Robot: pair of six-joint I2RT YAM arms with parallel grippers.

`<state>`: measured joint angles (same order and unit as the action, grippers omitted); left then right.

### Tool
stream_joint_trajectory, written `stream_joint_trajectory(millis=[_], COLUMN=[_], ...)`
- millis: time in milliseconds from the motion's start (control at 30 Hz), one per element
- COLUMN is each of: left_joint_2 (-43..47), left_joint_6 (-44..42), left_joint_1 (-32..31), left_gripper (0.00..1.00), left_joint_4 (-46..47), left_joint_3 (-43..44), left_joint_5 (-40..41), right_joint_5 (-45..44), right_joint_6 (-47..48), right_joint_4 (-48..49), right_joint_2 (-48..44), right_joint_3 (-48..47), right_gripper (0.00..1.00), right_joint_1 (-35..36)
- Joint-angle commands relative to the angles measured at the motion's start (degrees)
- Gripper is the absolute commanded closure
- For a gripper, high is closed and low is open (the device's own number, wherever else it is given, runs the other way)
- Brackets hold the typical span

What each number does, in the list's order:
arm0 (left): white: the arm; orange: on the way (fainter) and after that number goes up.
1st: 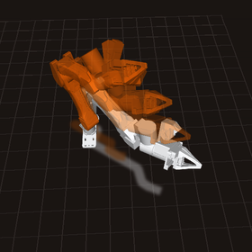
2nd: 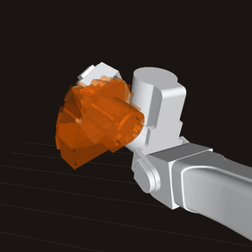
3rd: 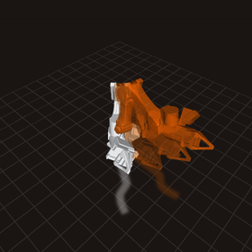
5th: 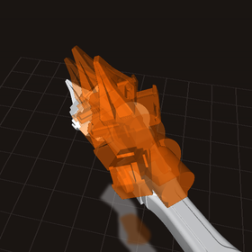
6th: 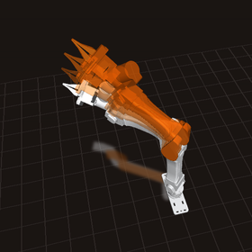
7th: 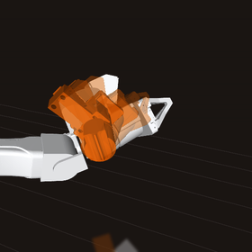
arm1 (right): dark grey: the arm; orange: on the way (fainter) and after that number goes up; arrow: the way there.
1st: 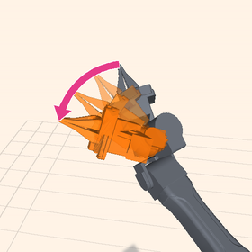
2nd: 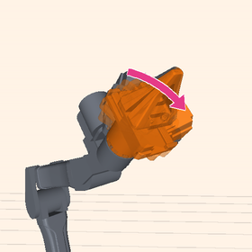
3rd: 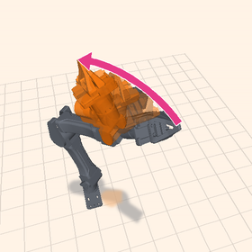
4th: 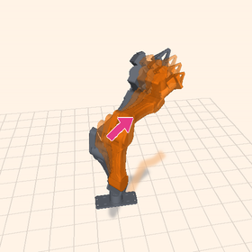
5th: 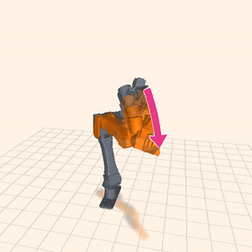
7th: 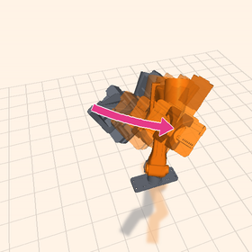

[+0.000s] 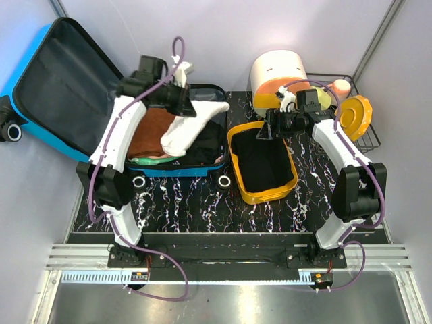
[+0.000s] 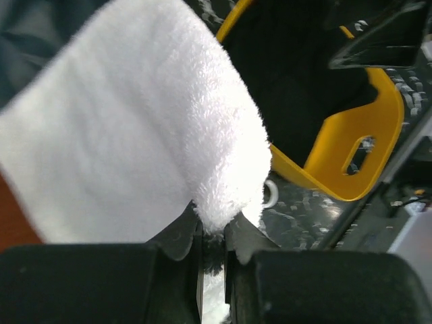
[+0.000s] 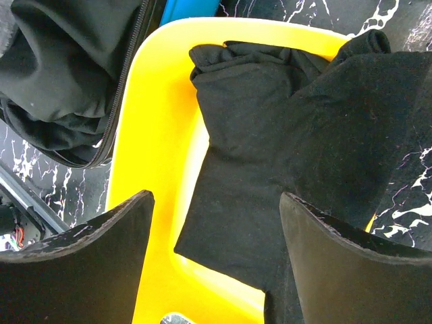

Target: Open, take out, and arrange the luggage

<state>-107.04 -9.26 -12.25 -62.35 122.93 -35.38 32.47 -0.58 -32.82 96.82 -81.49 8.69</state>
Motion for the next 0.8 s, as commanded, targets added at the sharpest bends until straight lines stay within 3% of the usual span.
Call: stream_joint_trajectory(millis=[0, 167, 333, 600, 767], left_joint_2=[8.0, 11.6, 7.7, -0.9, -4.7], left_joint_6=[14.6, 25.7, 32.5, 43.0, 49.3], left_joint_1=[-8.6, -15.9, -23.5, -28.3, -31.8], left_gripper=[1.00, 1.00, 1.00, 1.00, 1.00], left_joint_4=[13.3, 25.2, 26.5, 29.9, 30.5], left_joint_3=[-9.6, -17.5, -16.6, -13.8, -11.8], left_joint_5=[-4.0, 1.1, 10.5, 14.8, 17.5], right_joint_5=[2.2, 2.3, -5.8, -15.5, -24.6], right_joint_6=[-0.7, -0.1, 0.2, 0.3, -0.3], right_joint_4=[-0.8, -1.5, -3.7, -3.2, -2.0], right_joint_2=[-0.6, -1.1, -3.3, -13.0, -17.5], right_joint_3=[-1.7, -0.6, 0.4, 6.9, 13.8], right_gripper=[0.17, 0.19, 0.18, 0.19, 0.30], right_joint_1=[0.0, 0.0, -1.7, -5.4, -6.1])
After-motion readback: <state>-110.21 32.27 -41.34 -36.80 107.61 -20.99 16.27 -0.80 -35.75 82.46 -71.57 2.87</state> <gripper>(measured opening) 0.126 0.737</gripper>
